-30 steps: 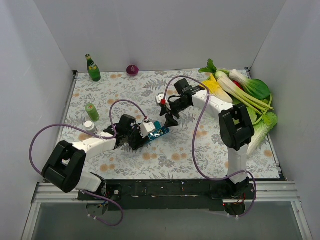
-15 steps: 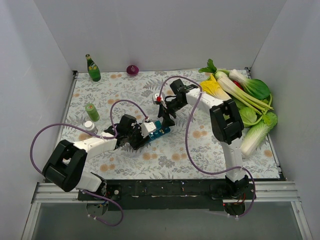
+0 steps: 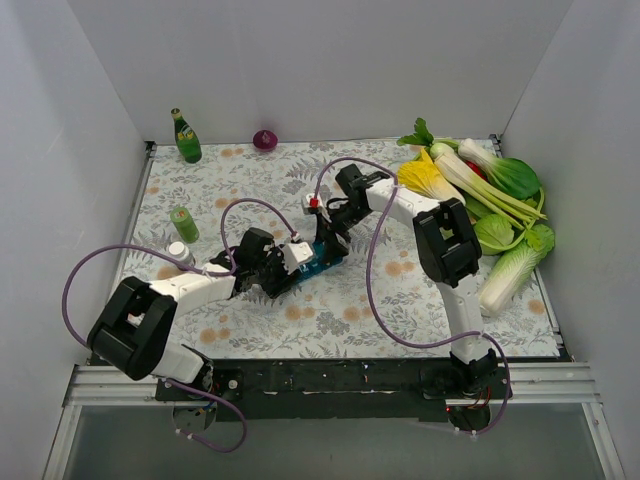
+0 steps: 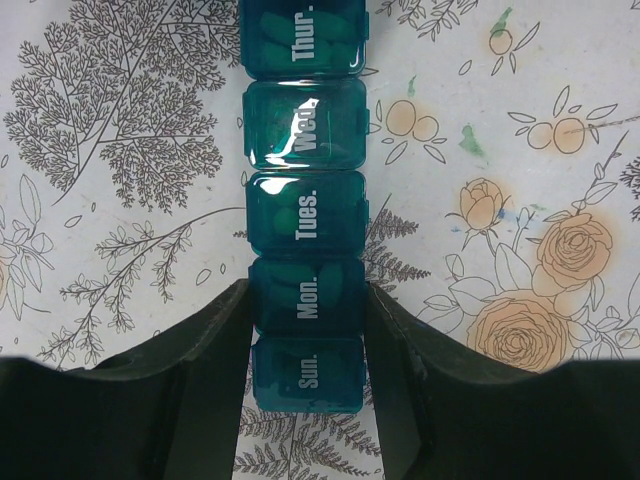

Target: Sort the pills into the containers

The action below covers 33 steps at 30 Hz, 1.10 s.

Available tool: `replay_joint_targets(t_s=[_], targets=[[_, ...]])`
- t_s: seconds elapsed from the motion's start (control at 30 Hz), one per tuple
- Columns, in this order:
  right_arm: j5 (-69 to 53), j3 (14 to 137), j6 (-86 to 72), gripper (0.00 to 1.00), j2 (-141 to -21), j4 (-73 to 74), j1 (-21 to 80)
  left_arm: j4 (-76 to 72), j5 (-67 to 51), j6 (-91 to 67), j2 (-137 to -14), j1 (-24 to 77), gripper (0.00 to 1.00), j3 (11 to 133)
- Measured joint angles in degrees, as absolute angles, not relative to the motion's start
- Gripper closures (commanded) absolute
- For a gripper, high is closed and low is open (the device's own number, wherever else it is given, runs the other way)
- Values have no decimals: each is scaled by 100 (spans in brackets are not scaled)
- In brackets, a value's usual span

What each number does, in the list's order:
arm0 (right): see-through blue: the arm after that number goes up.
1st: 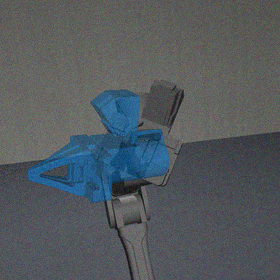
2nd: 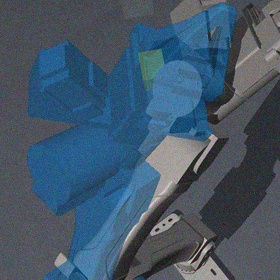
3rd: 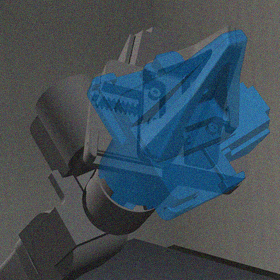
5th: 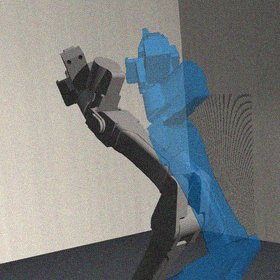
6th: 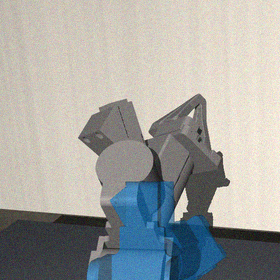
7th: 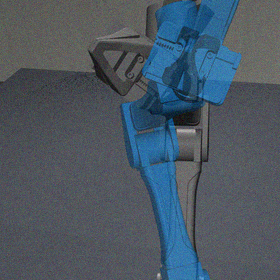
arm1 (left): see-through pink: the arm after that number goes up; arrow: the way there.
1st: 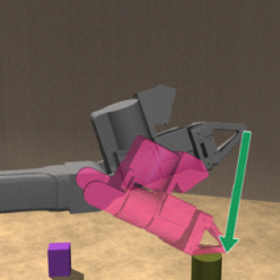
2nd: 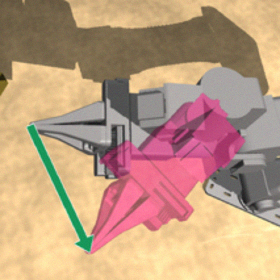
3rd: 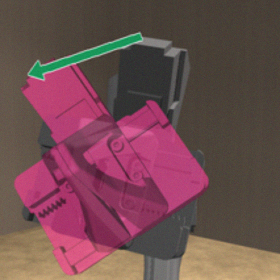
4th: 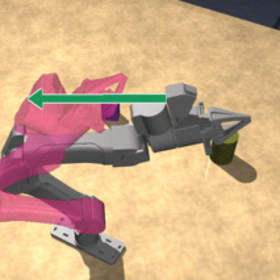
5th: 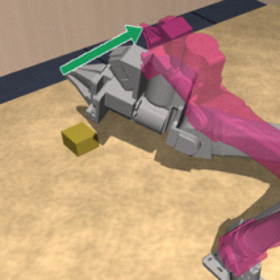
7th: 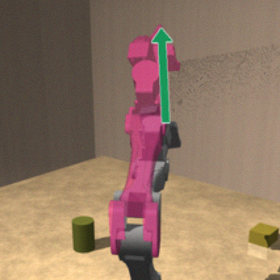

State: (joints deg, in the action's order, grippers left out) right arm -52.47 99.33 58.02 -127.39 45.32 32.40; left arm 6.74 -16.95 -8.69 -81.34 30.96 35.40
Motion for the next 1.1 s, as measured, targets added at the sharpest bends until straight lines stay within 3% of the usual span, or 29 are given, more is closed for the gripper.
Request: replay_joint_targets(t_s=[0.43,0.77,1.03,1.1], targets=[[-5258,9382,5874,29,-12042,4676,3264,687,-1664,-1229,-8486,3098,66,3859],[-4858,8637,5483,45,-11869,4442,3267,707,-1614,-1352,-8549,3098,66,3931],[-4617,8608,5039,47,-11889,4200,3277,709,-1610,-1378,-8558,3098,66,3940],[-4670,8667,5065,53,-11889,4346,3275,709,-1610,-1376,-8558,3098,66,3940]])
